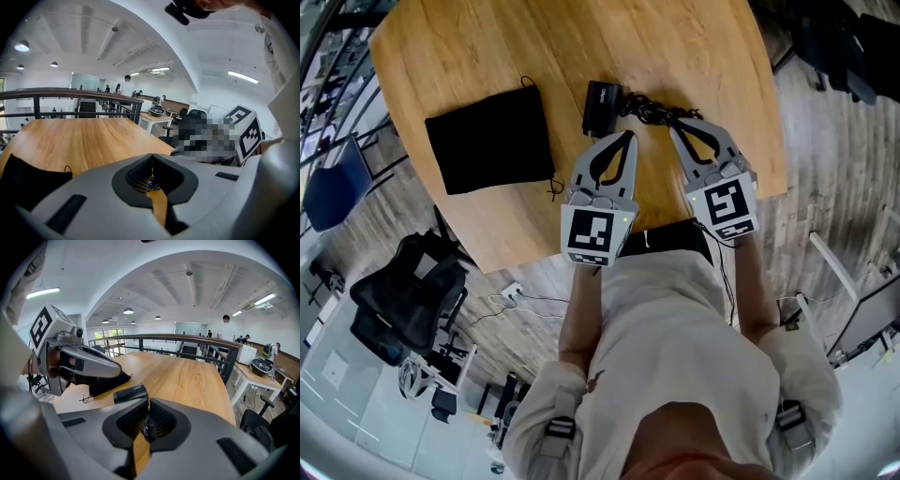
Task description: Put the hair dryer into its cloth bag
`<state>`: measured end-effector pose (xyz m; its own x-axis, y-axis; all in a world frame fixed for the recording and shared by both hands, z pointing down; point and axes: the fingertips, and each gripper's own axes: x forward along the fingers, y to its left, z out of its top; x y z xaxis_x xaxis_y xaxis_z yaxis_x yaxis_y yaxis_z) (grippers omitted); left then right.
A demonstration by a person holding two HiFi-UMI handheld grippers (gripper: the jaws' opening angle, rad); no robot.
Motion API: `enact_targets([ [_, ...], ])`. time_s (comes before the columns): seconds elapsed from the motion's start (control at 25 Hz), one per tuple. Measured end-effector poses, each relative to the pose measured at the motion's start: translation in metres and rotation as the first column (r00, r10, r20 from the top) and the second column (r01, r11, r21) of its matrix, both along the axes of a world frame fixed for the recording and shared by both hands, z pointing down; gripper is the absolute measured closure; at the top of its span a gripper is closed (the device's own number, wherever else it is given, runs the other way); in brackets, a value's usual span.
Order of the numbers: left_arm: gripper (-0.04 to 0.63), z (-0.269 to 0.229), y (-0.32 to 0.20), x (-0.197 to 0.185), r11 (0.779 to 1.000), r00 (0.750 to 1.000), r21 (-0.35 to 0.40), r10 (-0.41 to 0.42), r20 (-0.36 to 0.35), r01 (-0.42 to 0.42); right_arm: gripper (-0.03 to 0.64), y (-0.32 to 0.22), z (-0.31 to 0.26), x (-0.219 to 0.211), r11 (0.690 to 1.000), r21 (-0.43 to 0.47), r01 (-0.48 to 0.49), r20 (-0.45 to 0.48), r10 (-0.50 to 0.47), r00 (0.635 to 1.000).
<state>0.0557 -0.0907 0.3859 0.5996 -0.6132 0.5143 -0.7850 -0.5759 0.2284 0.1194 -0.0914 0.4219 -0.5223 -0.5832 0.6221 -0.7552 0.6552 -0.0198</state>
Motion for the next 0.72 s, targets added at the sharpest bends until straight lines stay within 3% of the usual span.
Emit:
enact_targets([
  [0.72, 0.575, 0.038, 0.008, 0.015, 0.997, 0.999, -0.069, 0.033, -0.005, -0.033, 0.588, 0.003, 0.041, 0.004, 0.997, -0.033, 0.063, -0.085, -0.065, 0.994],
])
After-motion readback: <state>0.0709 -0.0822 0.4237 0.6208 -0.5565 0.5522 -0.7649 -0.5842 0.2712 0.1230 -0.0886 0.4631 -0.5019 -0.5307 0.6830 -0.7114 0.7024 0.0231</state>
